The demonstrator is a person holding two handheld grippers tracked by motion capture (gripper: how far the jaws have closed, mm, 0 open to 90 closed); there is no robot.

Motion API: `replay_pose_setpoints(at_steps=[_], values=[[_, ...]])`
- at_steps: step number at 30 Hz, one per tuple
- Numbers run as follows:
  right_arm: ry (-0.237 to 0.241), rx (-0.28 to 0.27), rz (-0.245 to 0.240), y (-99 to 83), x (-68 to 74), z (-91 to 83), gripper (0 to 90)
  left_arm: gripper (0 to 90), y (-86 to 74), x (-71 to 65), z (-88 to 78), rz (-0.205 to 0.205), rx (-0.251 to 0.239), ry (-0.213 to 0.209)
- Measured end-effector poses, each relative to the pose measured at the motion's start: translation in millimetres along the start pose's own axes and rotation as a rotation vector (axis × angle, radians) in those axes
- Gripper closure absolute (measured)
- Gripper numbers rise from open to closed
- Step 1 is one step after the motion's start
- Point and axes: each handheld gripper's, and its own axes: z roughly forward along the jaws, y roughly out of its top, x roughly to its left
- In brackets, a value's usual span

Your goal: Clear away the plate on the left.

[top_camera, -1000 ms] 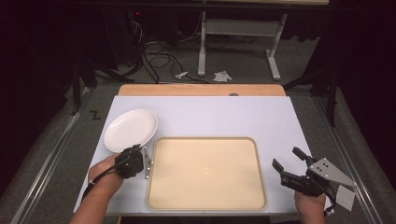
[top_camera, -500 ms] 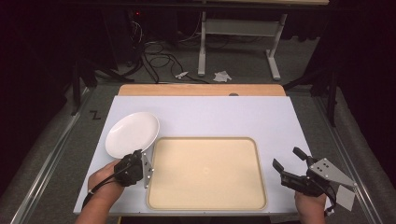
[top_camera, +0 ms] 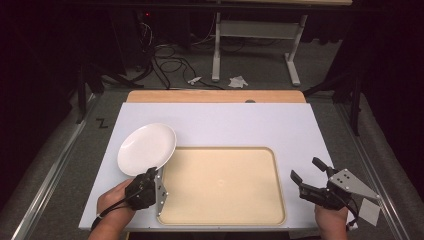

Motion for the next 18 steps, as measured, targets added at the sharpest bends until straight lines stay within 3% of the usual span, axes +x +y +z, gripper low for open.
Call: replay_pose_setpoints(at_steps=[11,18], values=[[-0.002,0.000,0.002,-0.5,-0.6,-0.6,16.1,87.1,23.1,-10.1,-11.6,0.055,-0.072,0.004],[-0.002,0.003,-0.003,-0.5,-0.1,0.0,16.1,87.0,40.6,-21.4,-16.2,0.099,-0.120,-0.026]])
